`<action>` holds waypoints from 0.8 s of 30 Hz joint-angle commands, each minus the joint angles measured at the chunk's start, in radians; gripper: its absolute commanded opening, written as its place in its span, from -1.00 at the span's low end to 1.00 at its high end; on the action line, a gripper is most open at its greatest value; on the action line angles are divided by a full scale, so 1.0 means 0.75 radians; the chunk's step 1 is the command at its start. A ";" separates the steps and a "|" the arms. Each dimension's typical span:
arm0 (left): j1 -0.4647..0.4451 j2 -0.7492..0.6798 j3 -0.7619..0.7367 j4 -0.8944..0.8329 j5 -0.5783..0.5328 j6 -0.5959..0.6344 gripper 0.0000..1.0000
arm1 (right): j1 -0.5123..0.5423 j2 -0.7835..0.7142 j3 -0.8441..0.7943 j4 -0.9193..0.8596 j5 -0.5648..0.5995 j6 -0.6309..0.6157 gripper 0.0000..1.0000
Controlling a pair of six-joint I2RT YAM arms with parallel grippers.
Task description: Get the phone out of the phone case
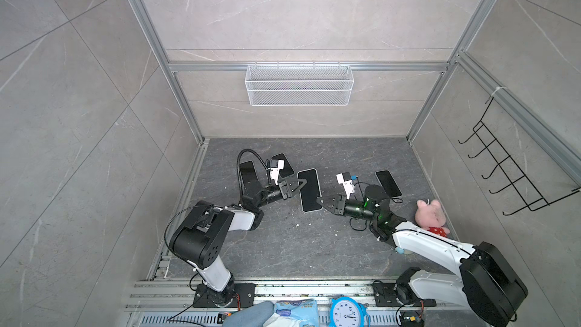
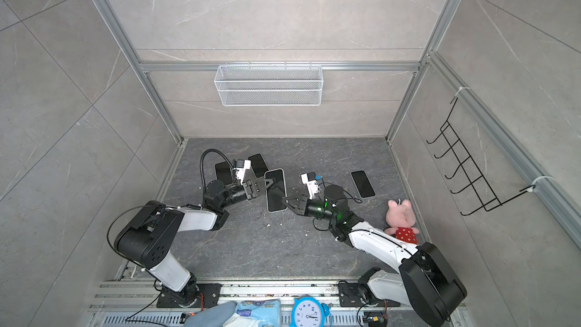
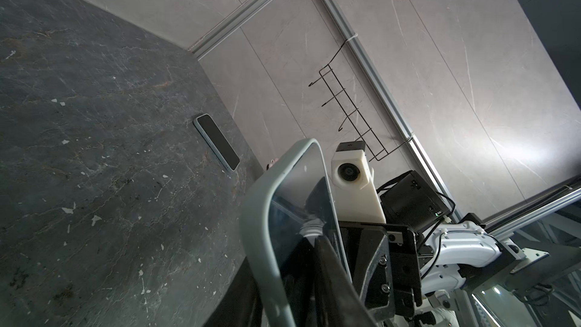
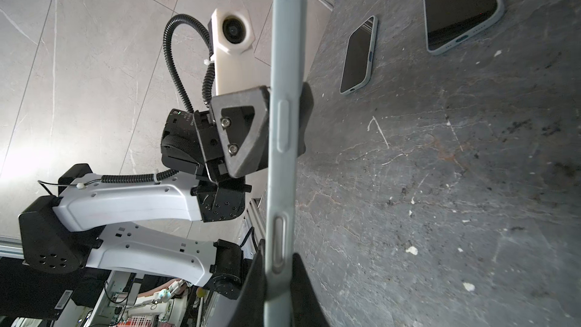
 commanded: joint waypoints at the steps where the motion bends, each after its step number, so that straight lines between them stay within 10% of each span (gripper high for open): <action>1: 0.009 -0.014 0.017 0.078 0.041 0.034 -0.73 | -0.007 -0.009 0.006 0.080 -0.026 -0.020 -1.00; 7: 0.010 -0.059 -0.020 0.078 -0.022 0.005 -1.00 | -0.008 -0.044 0.026 -0.001 -0.023 -0.067 -0.89; 11: 0.006 -0.140 -0.062 0.077 -0.175 -0.036 -1.00 | -0.010 -0.104 0.026 -0.044 -0.002 -0.085 0.16; 15: -0.022 -0.276 -0.103 -0.026 -0.422 -0.057 -1.00 | -0.007 -0.235 -0.033 -0.063 0.114 -0.072 0.64; 24: -0.299 -0.696 -0.041 -0.509 -1.166 0.256 -1.00 | 0.012 -0.574 -0.183 -0.086 0.326 0.008 0.80</action>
